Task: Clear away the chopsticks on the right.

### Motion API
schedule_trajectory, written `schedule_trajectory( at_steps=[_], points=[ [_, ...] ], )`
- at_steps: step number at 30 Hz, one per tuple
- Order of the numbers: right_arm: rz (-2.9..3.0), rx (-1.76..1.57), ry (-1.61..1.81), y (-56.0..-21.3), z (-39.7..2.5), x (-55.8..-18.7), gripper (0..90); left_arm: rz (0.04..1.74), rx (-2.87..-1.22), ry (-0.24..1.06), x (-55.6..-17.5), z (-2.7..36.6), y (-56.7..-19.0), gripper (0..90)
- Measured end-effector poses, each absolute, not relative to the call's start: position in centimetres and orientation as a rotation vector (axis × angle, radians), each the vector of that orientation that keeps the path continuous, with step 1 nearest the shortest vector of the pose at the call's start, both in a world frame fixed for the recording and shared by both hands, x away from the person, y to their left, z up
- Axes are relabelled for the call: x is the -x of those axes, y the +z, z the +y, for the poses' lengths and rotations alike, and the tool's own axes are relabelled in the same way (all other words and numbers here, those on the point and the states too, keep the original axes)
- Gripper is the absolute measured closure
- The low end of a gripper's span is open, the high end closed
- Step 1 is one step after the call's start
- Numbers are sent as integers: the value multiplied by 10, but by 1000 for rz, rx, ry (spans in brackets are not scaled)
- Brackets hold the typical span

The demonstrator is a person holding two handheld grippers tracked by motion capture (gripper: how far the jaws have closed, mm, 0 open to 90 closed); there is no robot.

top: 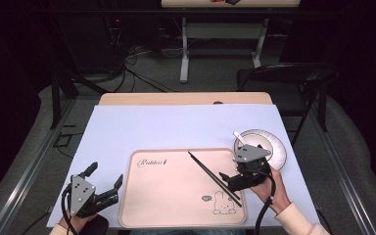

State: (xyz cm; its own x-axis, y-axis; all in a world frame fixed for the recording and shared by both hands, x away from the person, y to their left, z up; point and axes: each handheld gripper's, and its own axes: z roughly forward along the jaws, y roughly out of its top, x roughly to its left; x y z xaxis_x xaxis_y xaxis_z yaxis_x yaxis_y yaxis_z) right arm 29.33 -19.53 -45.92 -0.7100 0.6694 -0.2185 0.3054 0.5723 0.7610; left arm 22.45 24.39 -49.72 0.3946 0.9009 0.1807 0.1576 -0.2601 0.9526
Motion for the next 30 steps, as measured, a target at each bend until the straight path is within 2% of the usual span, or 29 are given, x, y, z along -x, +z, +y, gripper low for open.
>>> schedule_trajectory(
  at_steps=[10,16,30],
  points=[
    [2229,-784,978,-456,-224,-268,9,942,-1687,964,-225,244,-497,153],
    [2119,-750,1085,-458,-246,-244,14,942,-1689,963,-225,244,-497,153],
    [2056,-857,1138,-490,-283,-211,13,943,-1686,966,-225,244,-497,153]
  ],
)
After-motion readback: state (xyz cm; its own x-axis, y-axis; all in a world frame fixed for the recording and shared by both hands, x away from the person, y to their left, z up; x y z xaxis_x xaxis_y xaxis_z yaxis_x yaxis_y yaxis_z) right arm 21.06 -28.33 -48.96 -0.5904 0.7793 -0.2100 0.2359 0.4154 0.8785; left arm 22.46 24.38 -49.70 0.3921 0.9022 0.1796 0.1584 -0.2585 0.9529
